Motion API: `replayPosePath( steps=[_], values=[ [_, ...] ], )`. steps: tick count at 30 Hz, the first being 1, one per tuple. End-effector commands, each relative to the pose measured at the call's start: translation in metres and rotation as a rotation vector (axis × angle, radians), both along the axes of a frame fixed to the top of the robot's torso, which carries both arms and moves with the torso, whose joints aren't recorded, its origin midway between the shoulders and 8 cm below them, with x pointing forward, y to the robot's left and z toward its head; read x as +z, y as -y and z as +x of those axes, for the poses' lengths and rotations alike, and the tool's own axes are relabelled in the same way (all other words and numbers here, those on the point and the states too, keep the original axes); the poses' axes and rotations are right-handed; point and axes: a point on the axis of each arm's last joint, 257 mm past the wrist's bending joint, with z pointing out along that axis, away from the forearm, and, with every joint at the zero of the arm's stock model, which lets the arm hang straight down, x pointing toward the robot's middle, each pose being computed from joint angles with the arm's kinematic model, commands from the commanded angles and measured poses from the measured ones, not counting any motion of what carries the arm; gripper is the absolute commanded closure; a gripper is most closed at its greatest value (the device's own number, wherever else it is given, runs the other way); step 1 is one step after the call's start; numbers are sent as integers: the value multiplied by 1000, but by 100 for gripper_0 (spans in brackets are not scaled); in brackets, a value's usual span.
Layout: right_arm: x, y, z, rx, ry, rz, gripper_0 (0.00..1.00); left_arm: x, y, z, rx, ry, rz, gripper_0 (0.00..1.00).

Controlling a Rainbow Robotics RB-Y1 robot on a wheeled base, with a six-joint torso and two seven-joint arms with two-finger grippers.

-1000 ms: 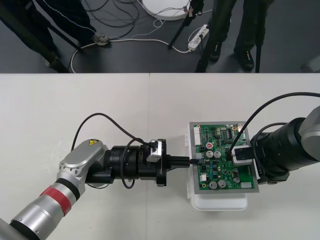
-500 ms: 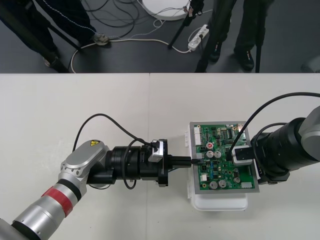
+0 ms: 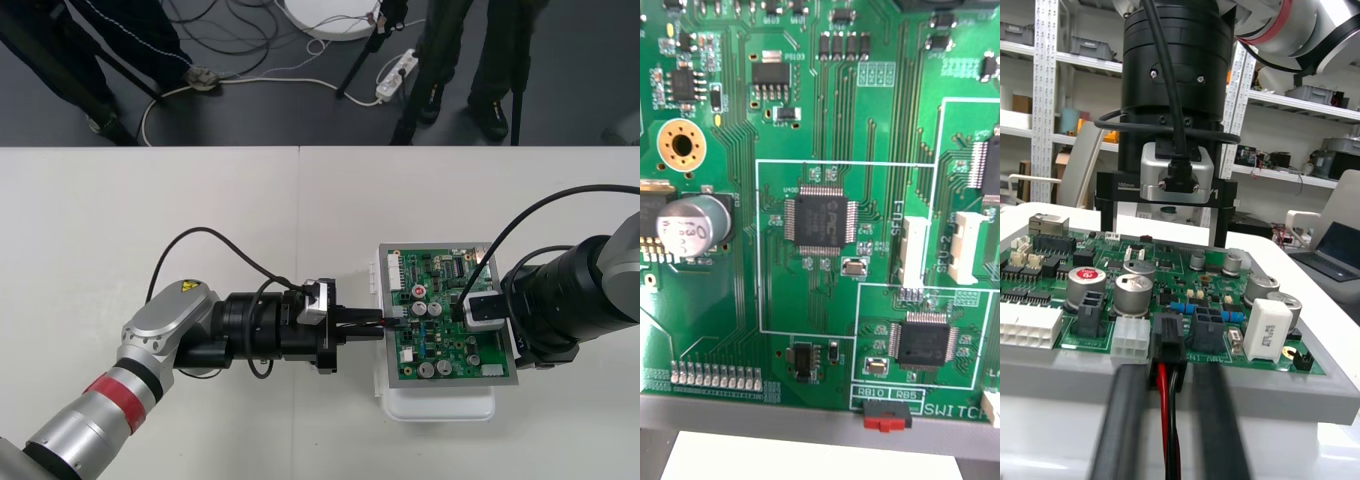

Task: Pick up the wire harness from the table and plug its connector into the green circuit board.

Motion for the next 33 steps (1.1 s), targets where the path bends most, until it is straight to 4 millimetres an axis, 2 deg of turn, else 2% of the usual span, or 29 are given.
replayPosePath(
  steps=[1, 8, 18, 25, 33],
  values=[
    [12, -22, 7, 40, 35, 24, 0, 17, 9, -7, -12, 52, -27, 0],
    [17, -12, 13, 38, 57, 5, 0, 19, -9, -4, -1, 61, -17, 0],
    [21, 27, 21, -17, 51, -40, 0, 16, -23, 2, 22, 45, -11, 0],
    [29, 62, 22, -85, 39, -32, 0, 9, -59, 13, 63, 55, 38, 0],
    [44, 93, 25, -81, 27, 33, 0, -5, -122, 13, 126, 38, 123, 0]
  ],
)
